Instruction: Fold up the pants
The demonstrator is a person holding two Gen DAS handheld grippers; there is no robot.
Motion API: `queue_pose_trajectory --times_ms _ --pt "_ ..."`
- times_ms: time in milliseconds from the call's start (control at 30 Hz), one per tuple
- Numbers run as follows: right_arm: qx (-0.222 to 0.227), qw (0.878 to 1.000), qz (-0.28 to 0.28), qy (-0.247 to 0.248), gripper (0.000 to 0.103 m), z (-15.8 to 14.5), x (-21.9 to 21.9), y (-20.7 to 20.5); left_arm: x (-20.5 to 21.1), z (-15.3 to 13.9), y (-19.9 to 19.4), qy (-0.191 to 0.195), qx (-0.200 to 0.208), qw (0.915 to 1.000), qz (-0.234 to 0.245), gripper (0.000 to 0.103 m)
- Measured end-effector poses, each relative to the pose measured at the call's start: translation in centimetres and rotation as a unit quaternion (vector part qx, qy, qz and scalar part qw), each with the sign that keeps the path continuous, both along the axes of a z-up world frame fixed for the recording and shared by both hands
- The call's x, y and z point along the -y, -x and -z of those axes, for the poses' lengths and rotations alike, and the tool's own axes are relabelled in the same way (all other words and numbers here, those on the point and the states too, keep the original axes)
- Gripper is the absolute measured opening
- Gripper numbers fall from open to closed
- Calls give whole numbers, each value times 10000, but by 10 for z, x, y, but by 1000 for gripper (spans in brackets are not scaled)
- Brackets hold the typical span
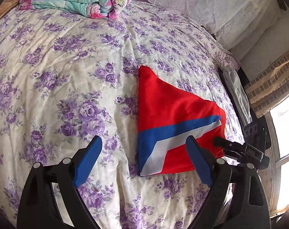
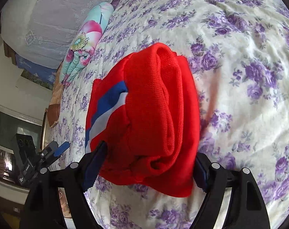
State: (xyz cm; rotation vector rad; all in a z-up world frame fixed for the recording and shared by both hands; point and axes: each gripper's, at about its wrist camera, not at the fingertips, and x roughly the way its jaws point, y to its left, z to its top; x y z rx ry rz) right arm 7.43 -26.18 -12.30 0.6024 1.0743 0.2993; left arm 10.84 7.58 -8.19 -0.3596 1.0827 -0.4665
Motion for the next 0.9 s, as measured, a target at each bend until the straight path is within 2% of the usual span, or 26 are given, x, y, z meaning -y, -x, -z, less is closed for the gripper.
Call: queue_pose_trajectory --times_ms 33,133,300,400,433,500,567,633,700,733,833,867,900 --pt "100 9998 42 147 44 -1 -1 1 2 4 -4 11 -96 10000 21 86" --pt "351 9993 112 102 39 1 3 10 11 18 -16 -13 -452 9989 77 86" --pt "286 9987 148 -384 39 12 19 11 35 34 -37 -133 -766 9968 208 86" --pt "314 9990 84 -305 40 11 19 12 53 43 -50 -168 -929 9948 377 87" --pt "332 9991 72 -244 40 11 18 12 58 45 -53 -207 -953 9944 404 92" --pt "343 9992 60 -175 40 10 16 13 69 43 -55 -191 -934 9943 478 93" --pt "309 9993 72 -210 40 11 18 12 79 39 -51 195 -1014 9915 797 80" --pt "292 9993 74 -236 41 11 19 12 86 27 -40 12 -755 9929 916 69" --pt "271 9992 54 -271 43 12 20 12 90 28 -39 -56 -765 9914 1057 69" --pt "253 9993 50 -281 44 12 20 11 89 34 -43 -23 -912 9906 1021 69" --pt "248 9996 44 -159 46 9 15 7 84 51 -59 430 -1251 9856 1050 72" --pt "287 9996 35 -60 45 7 11 5 83 50 -61 469 -1248 9858 1024 71" --pt "358 9993 28 73 43 5 7 6 85 49 -61 392 -1248 9865 985 66"
